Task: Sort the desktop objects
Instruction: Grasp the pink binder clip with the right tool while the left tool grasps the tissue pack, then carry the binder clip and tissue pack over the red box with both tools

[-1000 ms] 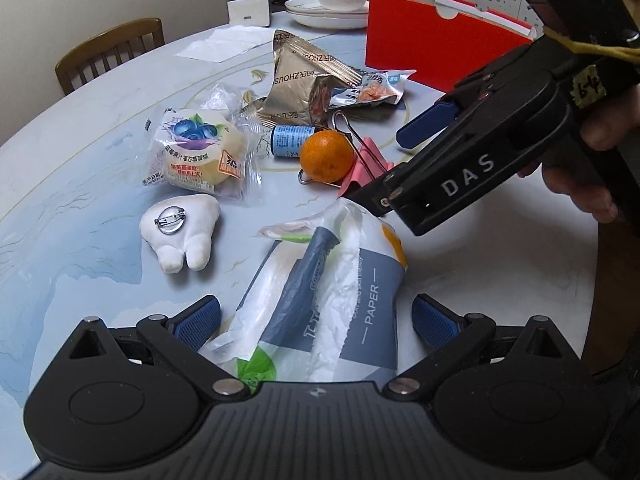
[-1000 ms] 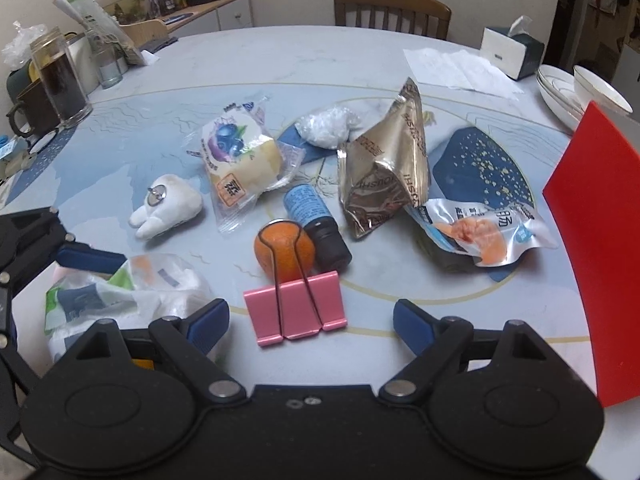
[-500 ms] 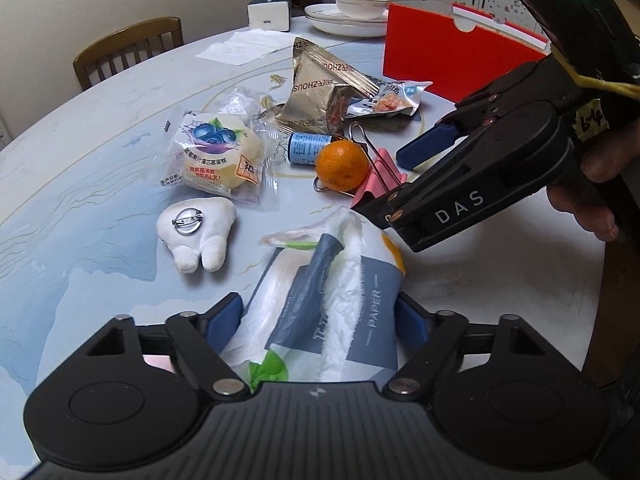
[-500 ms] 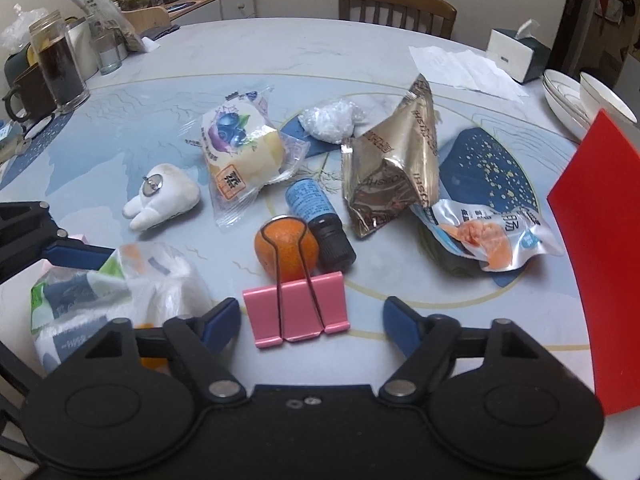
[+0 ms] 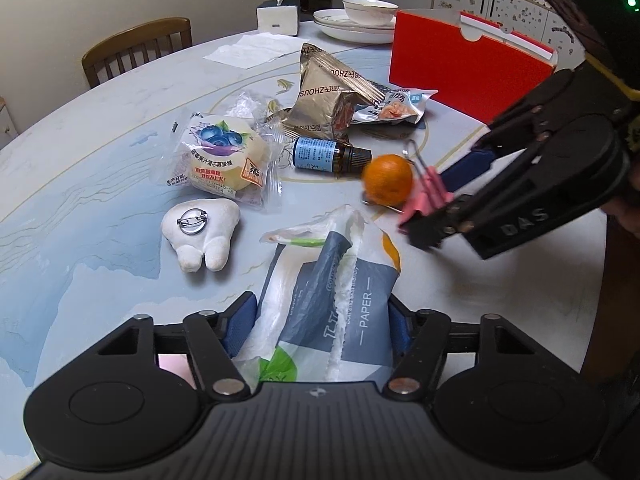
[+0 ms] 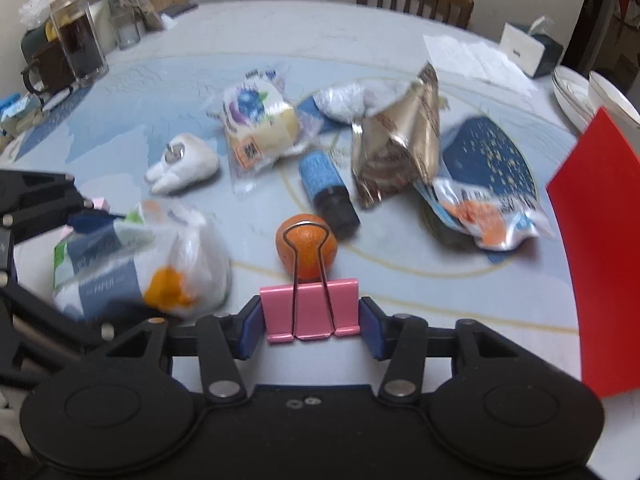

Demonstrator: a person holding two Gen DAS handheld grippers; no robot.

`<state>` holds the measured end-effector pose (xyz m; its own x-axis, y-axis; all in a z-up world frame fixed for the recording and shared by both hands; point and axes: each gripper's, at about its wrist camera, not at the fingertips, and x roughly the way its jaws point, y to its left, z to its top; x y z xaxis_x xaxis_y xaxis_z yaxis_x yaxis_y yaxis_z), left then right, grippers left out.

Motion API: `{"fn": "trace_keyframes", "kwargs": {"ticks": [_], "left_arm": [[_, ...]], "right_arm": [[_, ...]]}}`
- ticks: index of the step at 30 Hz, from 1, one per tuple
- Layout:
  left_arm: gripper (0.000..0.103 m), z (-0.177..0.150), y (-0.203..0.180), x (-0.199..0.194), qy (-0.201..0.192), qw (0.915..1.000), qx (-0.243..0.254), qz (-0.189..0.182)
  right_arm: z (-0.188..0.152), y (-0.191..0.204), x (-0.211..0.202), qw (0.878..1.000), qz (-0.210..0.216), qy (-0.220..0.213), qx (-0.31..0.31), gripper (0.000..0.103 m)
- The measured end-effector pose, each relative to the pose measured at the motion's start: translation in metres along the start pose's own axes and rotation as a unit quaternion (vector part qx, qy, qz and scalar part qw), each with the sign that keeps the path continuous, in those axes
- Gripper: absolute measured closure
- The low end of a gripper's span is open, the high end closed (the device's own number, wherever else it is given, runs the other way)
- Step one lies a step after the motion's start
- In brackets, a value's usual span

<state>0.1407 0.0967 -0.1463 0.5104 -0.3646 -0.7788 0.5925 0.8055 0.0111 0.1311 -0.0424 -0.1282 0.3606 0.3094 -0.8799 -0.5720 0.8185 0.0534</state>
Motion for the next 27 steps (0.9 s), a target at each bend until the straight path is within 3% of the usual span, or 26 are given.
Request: {"fn": "trace_keyframes", "kwargs": {"ticks": [10,27], "left_arm": [[0.046,0.003,0.002,0.001,0.001,0.9999,-0.011,-0.002],[0.065,0.010,-0.005,-0.010,0.000,0.9994,-0.024,-0.024]], "right_arm": [[0.005,-0.010,-0.020,0.999,0.010,0.039,-0.001,0.054],[-0.008,-0.028,-0.061,1.000,-0.009,0.004,0.030,0.054]]}}
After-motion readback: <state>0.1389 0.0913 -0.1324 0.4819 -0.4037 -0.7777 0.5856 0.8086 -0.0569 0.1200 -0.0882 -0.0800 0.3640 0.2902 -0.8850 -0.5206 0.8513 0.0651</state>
